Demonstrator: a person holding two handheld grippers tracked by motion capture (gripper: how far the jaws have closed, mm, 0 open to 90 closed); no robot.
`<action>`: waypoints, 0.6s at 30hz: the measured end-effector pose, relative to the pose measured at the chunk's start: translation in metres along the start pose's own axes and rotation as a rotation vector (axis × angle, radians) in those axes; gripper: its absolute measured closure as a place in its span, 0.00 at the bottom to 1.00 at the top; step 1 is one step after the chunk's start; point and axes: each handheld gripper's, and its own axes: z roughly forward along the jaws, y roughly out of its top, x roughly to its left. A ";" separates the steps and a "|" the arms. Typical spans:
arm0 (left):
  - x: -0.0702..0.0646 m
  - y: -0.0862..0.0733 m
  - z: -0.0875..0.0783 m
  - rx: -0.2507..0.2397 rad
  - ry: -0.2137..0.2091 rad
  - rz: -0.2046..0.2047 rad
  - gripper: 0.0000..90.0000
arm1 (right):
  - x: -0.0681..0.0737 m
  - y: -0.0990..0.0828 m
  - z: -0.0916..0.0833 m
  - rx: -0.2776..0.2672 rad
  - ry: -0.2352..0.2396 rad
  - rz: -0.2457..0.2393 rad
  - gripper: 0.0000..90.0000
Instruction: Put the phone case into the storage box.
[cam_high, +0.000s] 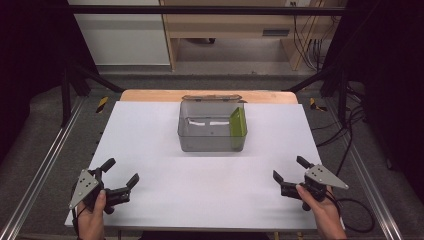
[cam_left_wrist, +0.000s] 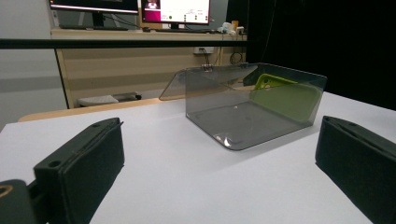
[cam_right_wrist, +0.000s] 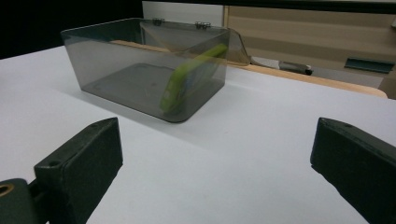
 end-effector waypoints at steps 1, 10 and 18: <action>0.000 0.000 0.000 -0.002 -0.001 -0.004 0.01 | 0.001 -0.001 0.001 -0.003 0.002 -0.006 0.03; 0.001 0.000 0.000 -0.004 0.000 -0.010 0.01 | 0.008 -0.003 0.005 -0.007 0.028 -0.010 0.03; 0.002 -0.001 -0.001 -0.013 -0.003 -0.032 0.01 | 0.012 -0.004 0.010 -0.011 0.049 -0.012 0.03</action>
